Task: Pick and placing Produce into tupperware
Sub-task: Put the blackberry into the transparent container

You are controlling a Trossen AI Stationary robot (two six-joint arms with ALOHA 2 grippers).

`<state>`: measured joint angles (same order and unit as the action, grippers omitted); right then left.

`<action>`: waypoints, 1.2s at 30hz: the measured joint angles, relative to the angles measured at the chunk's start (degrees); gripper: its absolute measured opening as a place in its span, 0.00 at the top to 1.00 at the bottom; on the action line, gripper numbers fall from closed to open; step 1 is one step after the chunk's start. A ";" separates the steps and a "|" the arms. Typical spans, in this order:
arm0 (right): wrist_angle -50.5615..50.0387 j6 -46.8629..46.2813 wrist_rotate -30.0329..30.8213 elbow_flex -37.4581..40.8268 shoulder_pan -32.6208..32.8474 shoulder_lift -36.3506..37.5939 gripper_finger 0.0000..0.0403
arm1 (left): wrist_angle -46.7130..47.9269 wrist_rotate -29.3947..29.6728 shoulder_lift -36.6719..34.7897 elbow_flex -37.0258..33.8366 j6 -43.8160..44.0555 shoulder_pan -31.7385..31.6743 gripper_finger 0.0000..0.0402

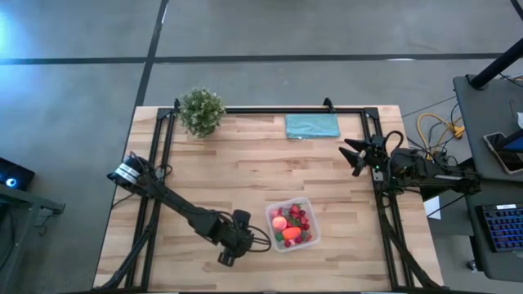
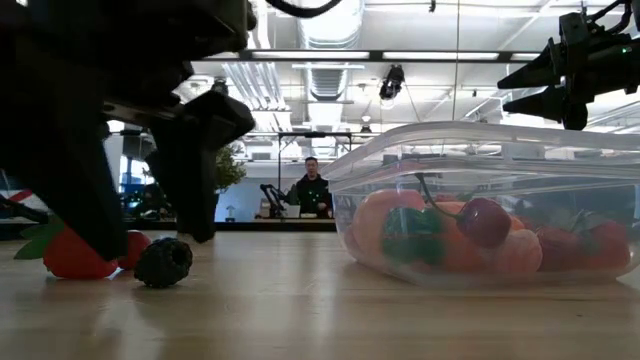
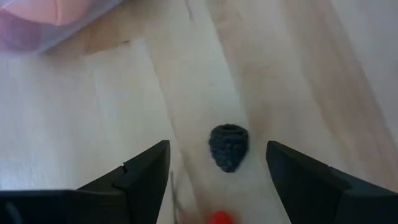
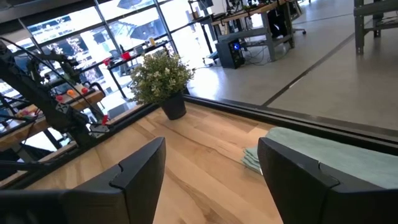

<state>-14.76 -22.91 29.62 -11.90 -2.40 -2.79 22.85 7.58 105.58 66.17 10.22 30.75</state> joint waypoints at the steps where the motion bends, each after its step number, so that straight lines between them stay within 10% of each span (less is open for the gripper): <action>1: 0.02 -0.01 -0.01 0.00 -0.01 0.00 0.39 | -0.01 0.01 0.13 0.00 0.00 -0.15 0.38; 27: 0.01 -0.01 -0.01 0.00 -0.01 0.00 0.37 | -4.37 -3.04 0.20 -3.68 1.44 -1.18 0.38; 36: 0.01 -0.01 -0.01 0.00 0.00 0.00 0.39 | -4.80 -3.92 0.18 -3.74 1.46 -1.18 0.60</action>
<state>-14.74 -22.92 29.61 -11.90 -2.40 -2.79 18.05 3.66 105.76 62.43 11.68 29.56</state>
